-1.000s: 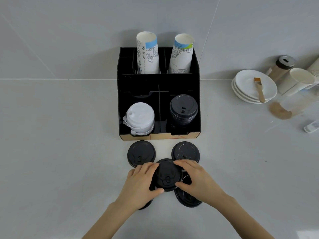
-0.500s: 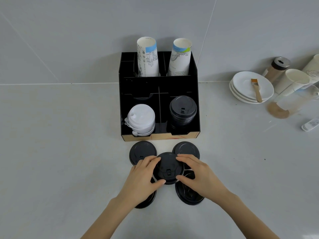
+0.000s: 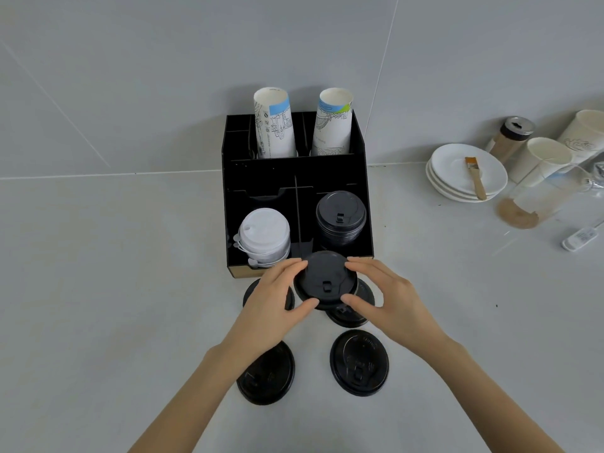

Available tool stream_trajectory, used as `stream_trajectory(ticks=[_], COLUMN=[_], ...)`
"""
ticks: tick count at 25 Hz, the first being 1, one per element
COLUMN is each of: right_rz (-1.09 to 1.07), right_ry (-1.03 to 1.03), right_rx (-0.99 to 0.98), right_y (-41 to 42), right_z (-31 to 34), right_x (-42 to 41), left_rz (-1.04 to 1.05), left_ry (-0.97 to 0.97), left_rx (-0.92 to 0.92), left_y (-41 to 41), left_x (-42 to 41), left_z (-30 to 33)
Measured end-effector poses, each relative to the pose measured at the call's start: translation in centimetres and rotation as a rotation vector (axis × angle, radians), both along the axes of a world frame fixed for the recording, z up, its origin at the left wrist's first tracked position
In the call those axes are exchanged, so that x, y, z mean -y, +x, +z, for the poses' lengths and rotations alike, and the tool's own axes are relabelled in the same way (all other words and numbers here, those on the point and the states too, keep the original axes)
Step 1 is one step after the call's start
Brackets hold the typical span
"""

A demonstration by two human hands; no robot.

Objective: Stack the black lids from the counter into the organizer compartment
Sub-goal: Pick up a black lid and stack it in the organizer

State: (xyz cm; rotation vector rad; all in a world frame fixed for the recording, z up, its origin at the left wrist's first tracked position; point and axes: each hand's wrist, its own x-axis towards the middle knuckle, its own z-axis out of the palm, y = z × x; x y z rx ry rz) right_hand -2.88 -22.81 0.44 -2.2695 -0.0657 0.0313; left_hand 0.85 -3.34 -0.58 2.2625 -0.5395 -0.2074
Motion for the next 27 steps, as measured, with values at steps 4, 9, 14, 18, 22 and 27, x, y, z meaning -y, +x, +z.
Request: stream_trajectory(ticks=[4,9,14,18,22,27], right_rz=[-0.042,-0.097,-0.129,-0.148,-0.155,-0.157], right_ry=[-0.012,-0.032,-0.044,-0.054,-0.08,-0.115], right_rx=[0.051,0.112,0.135,0.114,0.087,0.043], right_y=[1.8,4.3,7.3,9.4,10.7,11.2], right_z=[1.0,1.6,1.8,1.2,0.3,-0.8], right_x=[0.6,1.3,2.1,2.9,3.3,3.5], left_rz=[0.0,-0.009,-0.017,-0.023,-0.021,-0.027], left_ry=[0.006,0.02,0.034,0.052,0.07,0.079], left_rx=[0.035,0.047,0.061,0.051,0.018,-0.017], left_y=[2.2,5.4,8.5,10.7,12.1,12.4], left_x=[0.9,2.4,3.7,4.8,5.7,6.2], left_z=[1.2,1.9,2.0,1.6,0.6,-0.3])
